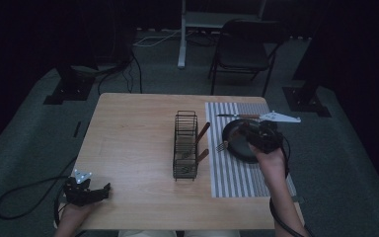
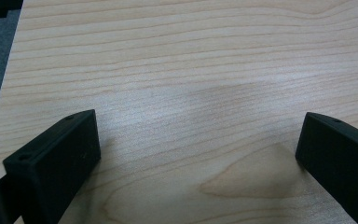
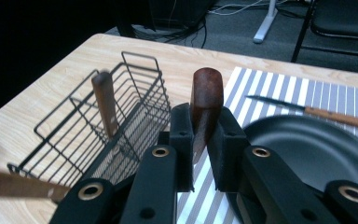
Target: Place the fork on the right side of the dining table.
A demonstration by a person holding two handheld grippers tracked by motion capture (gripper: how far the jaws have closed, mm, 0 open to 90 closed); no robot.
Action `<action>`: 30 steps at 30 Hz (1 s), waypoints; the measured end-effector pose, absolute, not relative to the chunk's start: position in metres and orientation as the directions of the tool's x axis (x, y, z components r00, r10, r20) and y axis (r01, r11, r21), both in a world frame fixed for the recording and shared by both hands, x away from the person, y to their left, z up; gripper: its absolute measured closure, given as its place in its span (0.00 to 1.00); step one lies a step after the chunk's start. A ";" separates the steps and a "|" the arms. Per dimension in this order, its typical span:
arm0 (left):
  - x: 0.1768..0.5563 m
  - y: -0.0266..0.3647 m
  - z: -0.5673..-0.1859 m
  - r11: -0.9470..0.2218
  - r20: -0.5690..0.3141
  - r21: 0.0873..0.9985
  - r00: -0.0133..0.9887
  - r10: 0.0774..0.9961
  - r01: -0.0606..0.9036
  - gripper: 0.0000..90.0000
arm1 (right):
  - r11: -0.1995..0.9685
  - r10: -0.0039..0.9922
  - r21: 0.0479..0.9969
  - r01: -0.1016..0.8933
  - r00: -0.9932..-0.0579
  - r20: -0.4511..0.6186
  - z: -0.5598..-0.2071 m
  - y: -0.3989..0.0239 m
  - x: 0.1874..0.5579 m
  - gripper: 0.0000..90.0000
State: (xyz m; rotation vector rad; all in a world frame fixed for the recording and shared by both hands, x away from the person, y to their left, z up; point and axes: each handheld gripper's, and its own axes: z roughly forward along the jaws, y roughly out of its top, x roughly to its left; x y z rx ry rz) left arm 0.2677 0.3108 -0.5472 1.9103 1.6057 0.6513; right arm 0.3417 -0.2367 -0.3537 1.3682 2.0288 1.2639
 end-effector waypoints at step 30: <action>0.267 0.311 -0.547 -0.129 0.013 0.684 0.165 0.986 0.718 0.00 | -0.077 0.893 0.797 0.599 -0.313 0.322 -0.421 -0.273 0.268 0.90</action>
